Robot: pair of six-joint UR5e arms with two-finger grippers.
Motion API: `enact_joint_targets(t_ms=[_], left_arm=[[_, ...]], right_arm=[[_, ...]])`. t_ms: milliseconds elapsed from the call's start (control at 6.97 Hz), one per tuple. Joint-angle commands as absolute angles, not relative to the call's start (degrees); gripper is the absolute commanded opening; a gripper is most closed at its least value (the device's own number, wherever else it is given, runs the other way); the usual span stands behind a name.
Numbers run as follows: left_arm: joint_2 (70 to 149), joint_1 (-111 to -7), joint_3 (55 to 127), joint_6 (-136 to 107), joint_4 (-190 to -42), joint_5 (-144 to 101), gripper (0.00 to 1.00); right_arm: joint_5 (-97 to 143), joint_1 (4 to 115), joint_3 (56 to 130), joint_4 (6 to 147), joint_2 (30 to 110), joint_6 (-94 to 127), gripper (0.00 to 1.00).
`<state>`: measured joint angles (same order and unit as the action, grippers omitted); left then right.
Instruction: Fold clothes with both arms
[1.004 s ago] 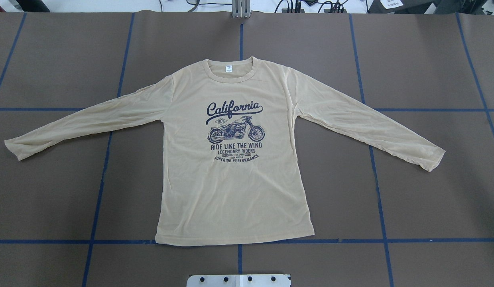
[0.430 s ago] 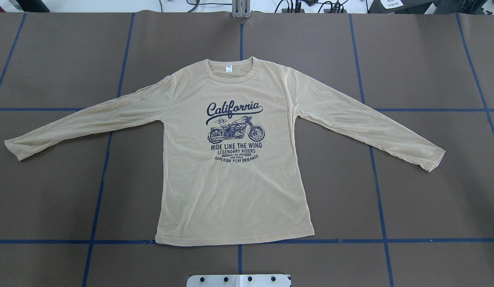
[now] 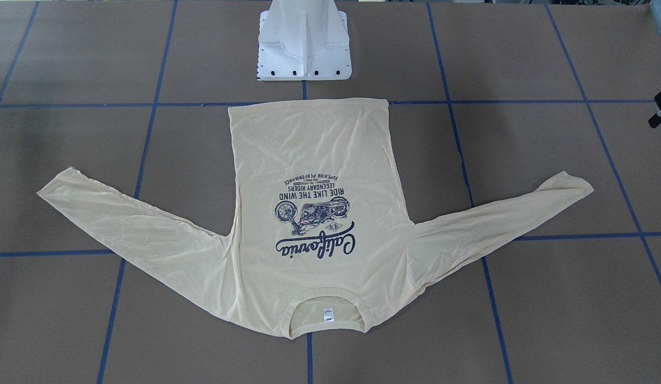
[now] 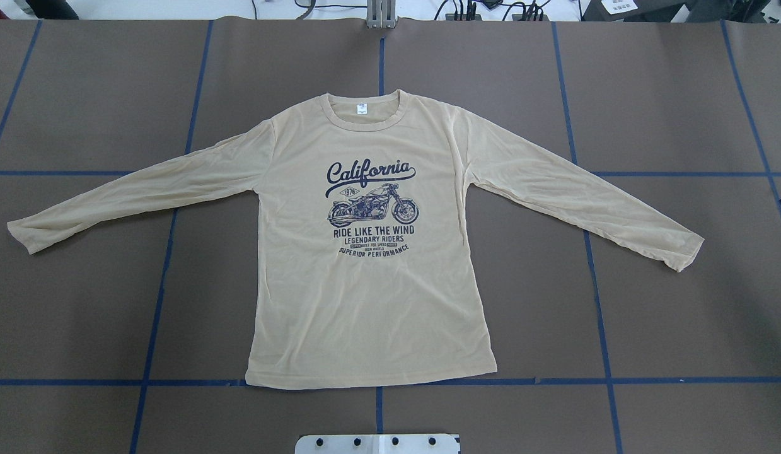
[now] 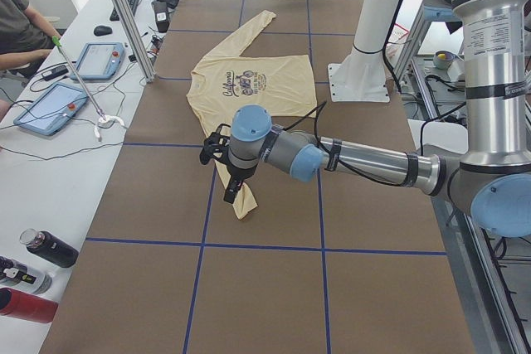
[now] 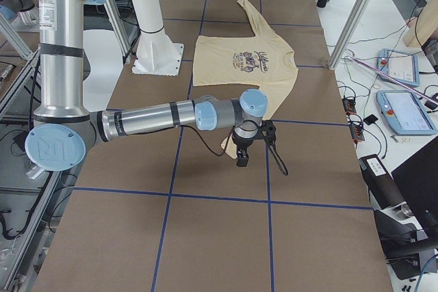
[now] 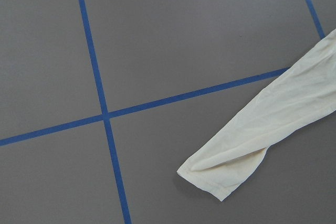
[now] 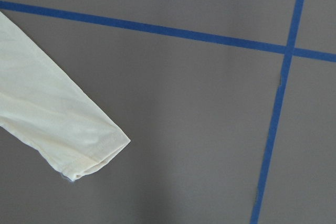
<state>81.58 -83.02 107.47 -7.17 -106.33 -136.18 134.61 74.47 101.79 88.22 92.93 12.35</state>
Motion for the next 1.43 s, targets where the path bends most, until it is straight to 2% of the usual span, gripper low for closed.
enact_joint_targets(t_ms=[0, 287, 1004, 1148, 1291], left_arm=[[81.7, -83.0, 107.4, -7.2, -106.3, -136.1, 1.0], [81.8, -83.0, 107.5, -7.3, -106.4, -136.2, 1.0], [81.8, -83.0, 107.7, -7.5, -106.7, -136.2, 1.0], [81.8, -83.0, 107.6, -7.5, -106.7, -136.2, 1.0], [81.8, -83.0, 107.6, -7.5, -106.7, -136.2, 1.0]], right_arm=[[134.5, 68.0, 92.4, 66.6, 91.4, 35.7, 0.99], [134.2, 64.4, 87.6, 58.6, 89.7, 46.8, 0.99], [132.7, 60.3, 86.8, 58.5, 90.3, 47.0, 0.93], [132.7, 60.0, 86.7, 58.6, 90.6, 46.9, 0.91], [132.7, 59.9, 86.7, 58.6, 90.7, 47.0, 0.84]])
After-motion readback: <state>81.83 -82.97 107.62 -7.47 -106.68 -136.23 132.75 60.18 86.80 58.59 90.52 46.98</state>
